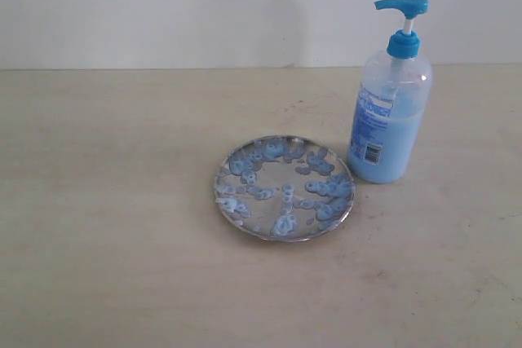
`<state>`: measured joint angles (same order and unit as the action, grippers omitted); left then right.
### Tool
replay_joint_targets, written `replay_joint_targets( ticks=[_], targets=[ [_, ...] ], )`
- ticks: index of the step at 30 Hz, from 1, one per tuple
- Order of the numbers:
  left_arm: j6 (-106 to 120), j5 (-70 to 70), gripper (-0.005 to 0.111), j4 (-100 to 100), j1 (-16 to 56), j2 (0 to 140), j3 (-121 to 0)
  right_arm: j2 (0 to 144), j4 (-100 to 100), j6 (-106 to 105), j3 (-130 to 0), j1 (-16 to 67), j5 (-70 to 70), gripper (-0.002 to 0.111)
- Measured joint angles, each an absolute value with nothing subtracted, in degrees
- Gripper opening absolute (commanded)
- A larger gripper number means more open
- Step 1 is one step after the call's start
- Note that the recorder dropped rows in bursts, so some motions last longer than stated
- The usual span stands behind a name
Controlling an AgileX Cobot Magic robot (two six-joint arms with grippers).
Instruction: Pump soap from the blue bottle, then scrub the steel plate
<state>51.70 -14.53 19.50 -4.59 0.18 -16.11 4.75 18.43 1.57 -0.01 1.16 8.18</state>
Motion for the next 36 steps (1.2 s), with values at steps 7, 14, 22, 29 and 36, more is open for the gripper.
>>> replay_joint_targets(
  ticks=[7, 14, 22, 29, 36],
  targets=[
    [44.75, -14.53, 0.004, 38.84, -9.16, 0.06, -8.96, 4.75, 18.43, 1.57, -0.01, 1.16, 8.18, 0.008],
    [44.66, -8.60, 0.004, 43.19, -11.79, 0.06, -0.64, 4.75, 18.43, 1.57, -0.01, 1.16, 8.18, 0.008],
    [48.39, -1.62, 0.004, 43.42, -9.69, 0.06, -0.97, 4.75, 18.43, 1.57, -0.01, 1.16, 8.18, 0.008],
    [2.69, -2.82, 0.004, 8.41, -9.68, 0.06, -0.42, 4.75, 18.43, 1.57, -0.01, 1.16, 8.18, 0.008],
    [-5.99, -18.64, 0.004, -1.56, -9.08, 0.06, -0.02, 4.75, 18.43, 1.57, -0.01, 1.16, 8.18, 0.008]
  ],
)
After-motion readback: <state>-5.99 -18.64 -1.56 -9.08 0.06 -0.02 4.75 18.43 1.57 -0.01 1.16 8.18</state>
